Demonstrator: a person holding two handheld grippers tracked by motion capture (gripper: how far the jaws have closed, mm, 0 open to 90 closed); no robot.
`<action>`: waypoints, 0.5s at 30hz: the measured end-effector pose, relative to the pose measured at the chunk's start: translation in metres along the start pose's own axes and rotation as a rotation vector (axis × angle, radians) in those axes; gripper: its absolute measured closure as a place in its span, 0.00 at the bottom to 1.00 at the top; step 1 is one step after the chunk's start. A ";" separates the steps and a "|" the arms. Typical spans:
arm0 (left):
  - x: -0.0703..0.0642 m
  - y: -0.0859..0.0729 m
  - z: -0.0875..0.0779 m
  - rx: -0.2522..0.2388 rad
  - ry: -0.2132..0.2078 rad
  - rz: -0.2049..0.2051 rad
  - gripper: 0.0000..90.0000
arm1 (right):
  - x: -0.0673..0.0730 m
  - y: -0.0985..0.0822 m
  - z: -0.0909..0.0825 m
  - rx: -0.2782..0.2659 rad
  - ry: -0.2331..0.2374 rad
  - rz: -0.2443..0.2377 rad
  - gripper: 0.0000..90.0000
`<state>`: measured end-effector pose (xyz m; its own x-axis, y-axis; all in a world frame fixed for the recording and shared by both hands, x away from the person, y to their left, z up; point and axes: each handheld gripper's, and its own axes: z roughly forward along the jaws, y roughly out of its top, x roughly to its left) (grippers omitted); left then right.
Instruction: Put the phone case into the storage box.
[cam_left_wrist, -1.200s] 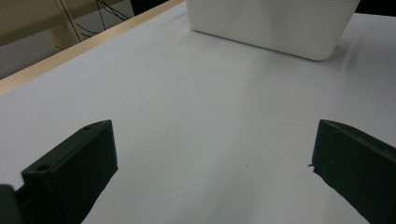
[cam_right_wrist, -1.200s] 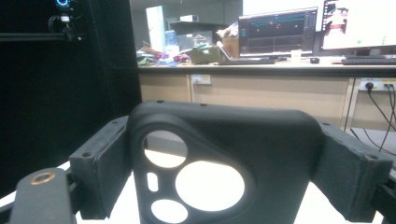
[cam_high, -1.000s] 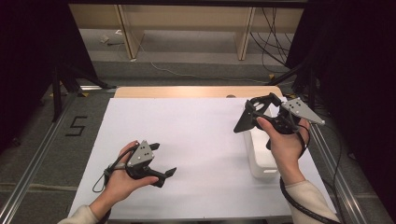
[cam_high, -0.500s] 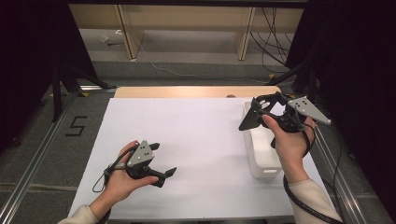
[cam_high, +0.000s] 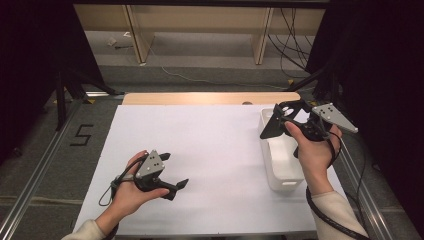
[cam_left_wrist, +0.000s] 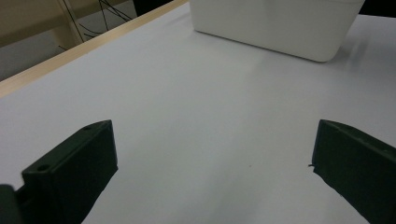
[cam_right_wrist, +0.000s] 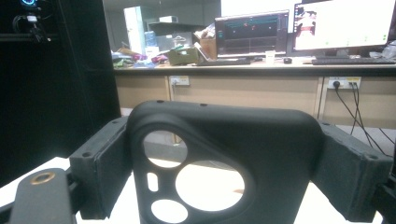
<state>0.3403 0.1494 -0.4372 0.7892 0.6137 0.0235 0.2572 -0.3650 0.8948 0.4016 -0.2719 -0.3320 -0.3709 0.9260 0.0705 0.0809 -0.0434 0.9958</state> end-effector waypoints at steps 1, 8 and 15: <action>0.000 0.000 0.000 0.000 0.000 0.000 0.00 | -0.001 0.000 0.000 -0.001 -0.001 0.000 0.17; 0.000 0.000 0.000 0.000 0.000 0.000 0.00 | -0.006 0.000 0.000 0.000 -0.019 -0.003 0.17; 0.001 0.000 0.000 0.000 0.000 0.000 0.00 | -0.009 -0.003 0.001 0.014 -0.030 0.000 0.17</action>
<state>0.3410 0.1498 -0.4375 0.7889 0.6140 0.0235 0.2572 -0.3647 0.8949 0.4054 -0.2800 -0.3352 -0.3430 0.9368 0.0683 0.0935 -0.0383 0.9949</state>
